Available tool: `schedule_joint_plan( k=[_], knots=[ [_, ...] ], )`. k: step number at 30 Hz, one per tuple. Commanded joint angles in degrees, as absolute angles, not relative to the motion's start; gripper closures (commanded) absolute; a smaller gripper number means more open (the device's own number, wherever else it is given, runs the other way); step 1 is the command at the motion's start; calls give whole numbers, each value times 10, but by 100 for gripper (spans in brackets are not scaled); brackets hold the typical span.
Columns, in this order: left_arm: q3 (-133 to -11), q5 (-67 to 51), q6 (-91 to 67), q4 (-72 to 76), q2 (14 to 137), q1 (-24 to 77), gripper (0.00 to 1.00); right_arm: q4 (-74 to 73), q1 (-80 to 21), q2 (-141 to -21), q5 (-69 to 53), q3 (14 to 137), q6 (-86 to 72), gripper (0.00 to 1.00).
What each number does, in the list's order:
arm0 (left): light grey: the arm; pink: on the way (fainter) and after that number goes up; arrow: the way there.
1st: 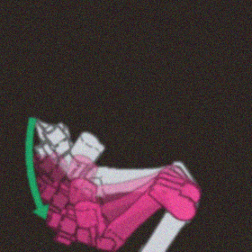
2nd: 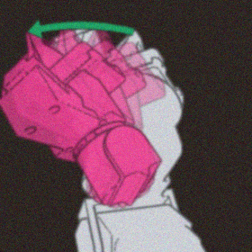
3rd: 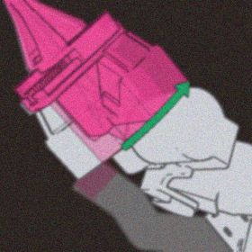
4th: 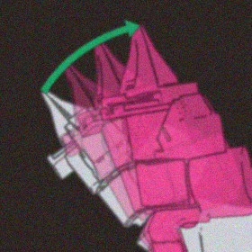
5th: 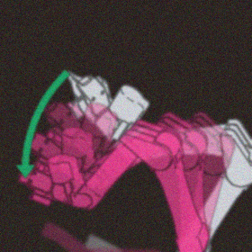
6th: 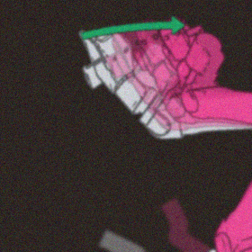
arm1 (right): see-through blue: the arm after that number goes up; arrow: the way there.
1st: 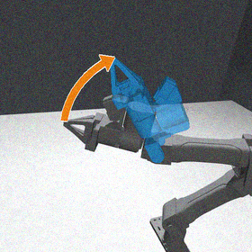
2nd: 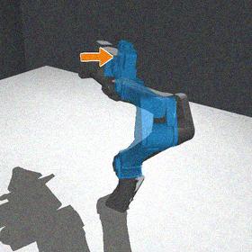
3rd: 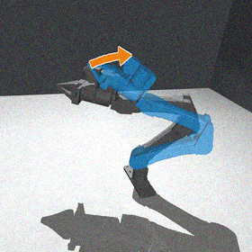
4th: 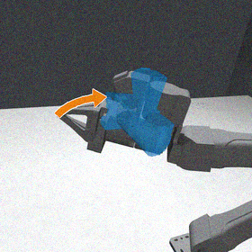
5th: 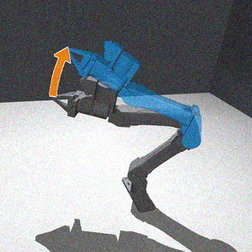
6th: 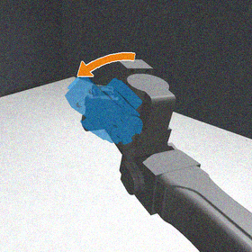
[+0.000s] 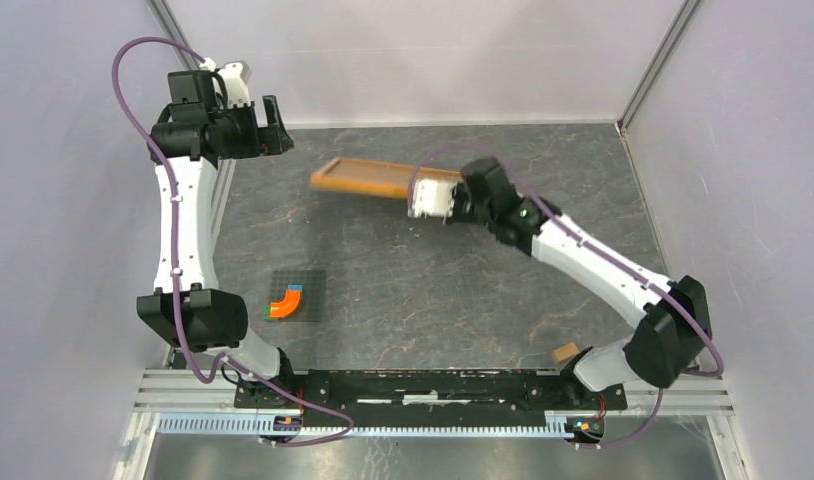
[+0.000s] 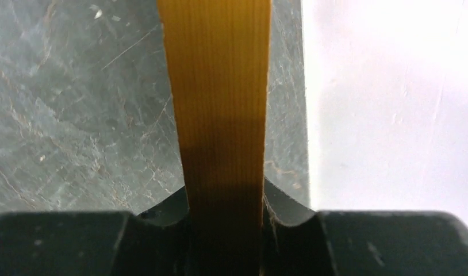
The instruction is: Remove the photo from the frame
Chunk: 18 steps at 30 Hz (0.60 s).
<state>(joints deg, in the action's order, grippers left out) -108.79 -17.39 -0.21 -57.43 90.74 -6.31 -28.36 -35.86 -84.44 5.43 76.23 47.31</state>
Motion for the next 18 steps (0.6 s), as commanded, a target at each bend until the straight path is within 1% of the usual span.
schedule_joint_plan(
  k=[1,3,9,12,14,15,18],
  knots=[
    [-1103,-196,-19,-577,909,-72,0,-75,-413,-760,179,628,554,100],
    [-1100,-197,-17,-579,908,-75,0,-9,-439,-735,211,541,580,100],
    [-1074,-202,-6,-580,906,-76,0,143,-512,-690,269,347,612,100],
    [-1050,-222,-1,-578,906,-76,0,208,-537,-696,280,278,623,100],
    [-1032,-236,23,-576,902,-76,0,212,-551,-706,281,255,615,99],
    [-1023,-235,31,-576,900,-76,0,198,-559,-713,278,252,608,95],
    [-994,-230,51,-576,889,-76,0,169,-574,-721,258,239,575,73]
  ],
)
